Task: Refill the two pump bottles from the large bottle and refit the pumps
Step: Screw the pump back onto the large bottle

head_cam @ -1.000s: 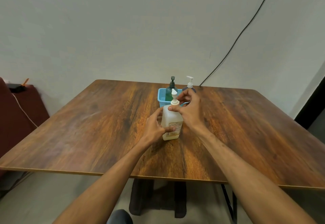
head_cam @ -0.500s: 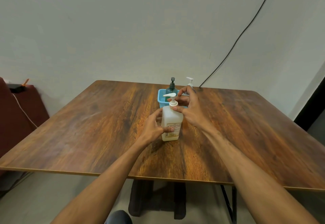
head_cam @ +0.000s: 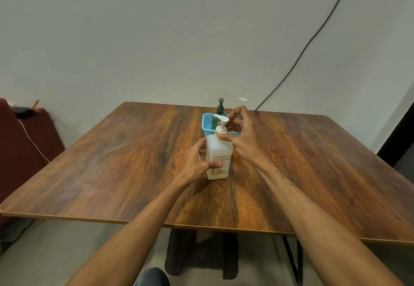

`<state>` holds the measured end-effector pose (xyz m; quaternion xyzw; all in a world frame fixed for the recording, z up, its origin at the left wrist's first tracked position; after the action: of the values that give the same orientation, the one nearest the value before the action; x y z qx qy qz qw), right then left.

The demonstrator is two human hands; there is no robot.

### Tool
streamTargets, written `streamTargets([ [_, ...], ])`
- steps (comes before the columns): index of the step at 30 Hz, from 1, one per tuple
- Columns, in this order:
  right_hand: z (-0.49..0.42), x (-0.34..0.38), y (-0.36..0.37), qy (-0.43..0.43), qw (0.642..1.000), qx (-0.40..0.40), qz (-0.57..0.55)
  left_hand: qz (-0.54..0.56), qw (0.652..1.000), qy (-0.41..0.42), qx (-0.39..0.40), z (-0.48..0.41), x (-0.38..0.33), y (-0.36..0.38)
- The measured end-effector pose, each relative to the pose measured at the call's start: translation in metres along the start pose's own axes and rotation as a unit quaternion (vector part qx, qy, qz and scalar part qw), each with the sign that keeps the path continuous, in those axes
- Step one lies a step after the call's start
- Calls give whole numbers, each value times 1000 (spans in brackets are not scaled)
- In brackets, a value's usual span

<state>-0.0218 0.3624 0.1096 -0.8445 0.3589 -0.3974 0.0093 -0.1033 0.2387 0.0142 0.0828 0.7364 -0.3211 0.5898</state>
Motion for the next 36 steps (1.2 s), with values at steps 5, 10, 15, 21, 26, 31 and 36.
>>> streamTargets([
  [5, 0, -7, 1, 5, 1000, 4, 16, -4, 1000, 4, -4, 1, -1, 0],
  [10, -5, -15, -1, 10, 1000, 6, 12, -2, 1000, -2, -2, 1, -2, 1],
  [15, 0, -19, 1, 14, 1000, 1, 23, -4, 1000, 0, -9, 3, -3, 0],
  [21, 7, -32, 6, 54, 998, 28, 32, -12, 1000, 3, -13, 3, -3, 2],
  [26, 6, -23, 3, 58, 997, -18, 47, -19, 1000, 13, -19, 5, -4, 0],
  [31, 7, -23, 4, 62, 996, -4, 61, -24, 999, 17, -23, 5, -5, 0],
  [36, 8, -31, 4, 81, 995, 31, 44, -26, 999, 17, -22, 6, -4, 1],
])
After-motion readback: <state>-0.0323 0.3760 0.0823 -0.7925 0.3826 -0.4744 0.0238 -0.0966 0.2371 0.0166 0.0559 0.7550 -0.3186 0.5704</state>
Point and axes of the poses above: each hand's wrist, its own z-axis away from the middle knuckle, its own y-axis out of the palm, x = y × z, the point moved 10 cm from there along -z, towards the middle knuckle, and after that the axes turned 11 degrees about -y, right-handed, at the moved point
